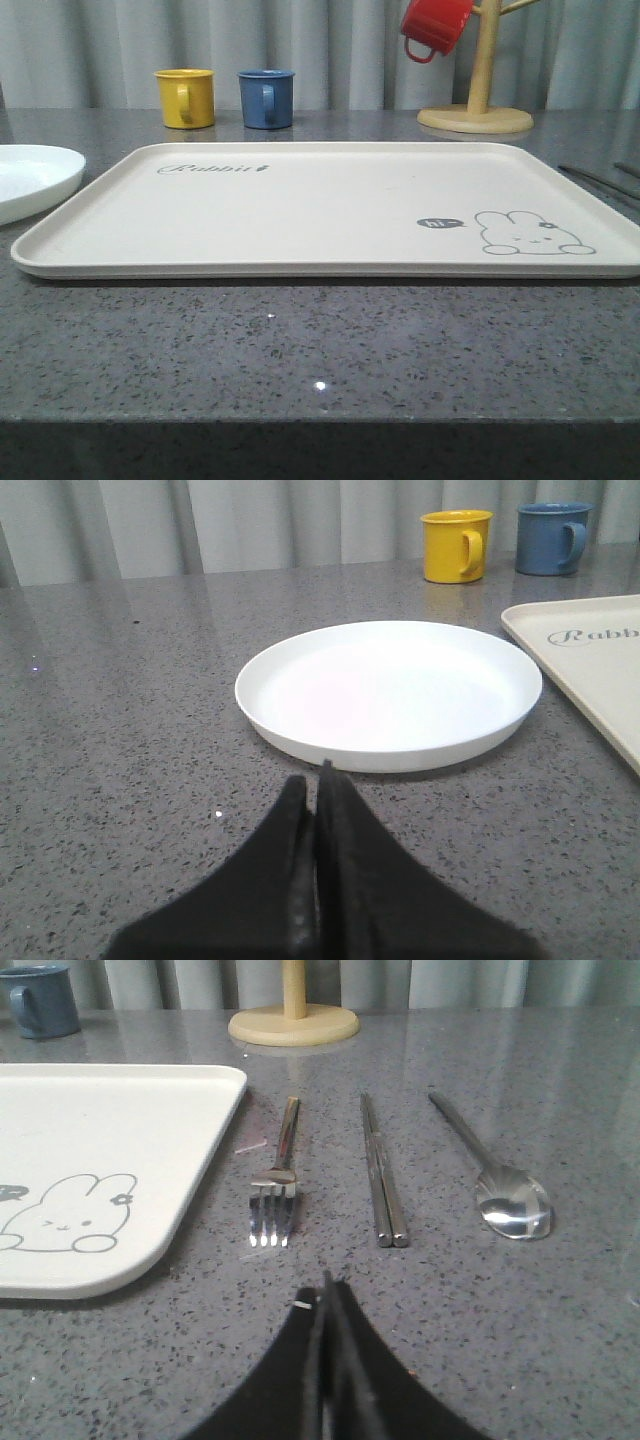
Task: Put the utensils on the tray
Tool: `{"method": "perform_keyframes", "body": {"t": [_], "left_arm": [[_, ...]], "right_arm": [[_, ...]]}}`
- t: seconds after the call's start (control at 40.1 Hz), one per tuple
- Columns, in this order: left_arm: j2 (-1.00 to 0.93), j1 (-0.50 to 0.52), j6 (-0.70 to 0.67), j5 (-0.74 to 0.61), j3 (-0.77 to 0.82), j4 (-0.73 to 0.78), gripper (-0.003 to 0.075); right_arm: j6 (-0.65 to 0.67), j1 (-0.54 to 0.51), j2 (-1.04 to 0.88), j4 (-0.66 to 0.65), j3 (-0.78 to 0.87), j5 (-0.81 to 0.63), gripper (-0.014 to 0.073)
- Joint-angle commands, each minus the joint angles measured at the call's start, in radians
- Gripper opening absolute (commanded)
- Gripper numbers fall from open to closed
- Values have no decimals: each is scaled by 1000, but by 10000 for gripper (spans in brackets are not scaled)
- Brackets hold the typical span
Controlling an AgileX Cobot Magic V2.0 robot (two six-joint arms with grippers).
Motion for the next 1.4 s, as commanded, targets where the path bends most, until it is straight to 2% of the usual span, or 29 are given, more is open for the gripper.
{"method": "perform_keyframes", "body": {"t": [0.0,1.048,1.223,1.372], "left_arm": [[-22,0,-6,-83,-2,-4,-18],[-22,0,-6,-85,-2,1,-18],[-22,0,-6,-221,-2,22,-18],[-22,0,-6,-457,-26,22,-18]], "right_arm": [[-7,-7,-16,1,0,-83,-69],[-7,-7,-16,1,0,-84,-69],[-7,-7,-16,2,-2,-125,-69],[-7,-7,-16,2,-80,-152,-69]]}}
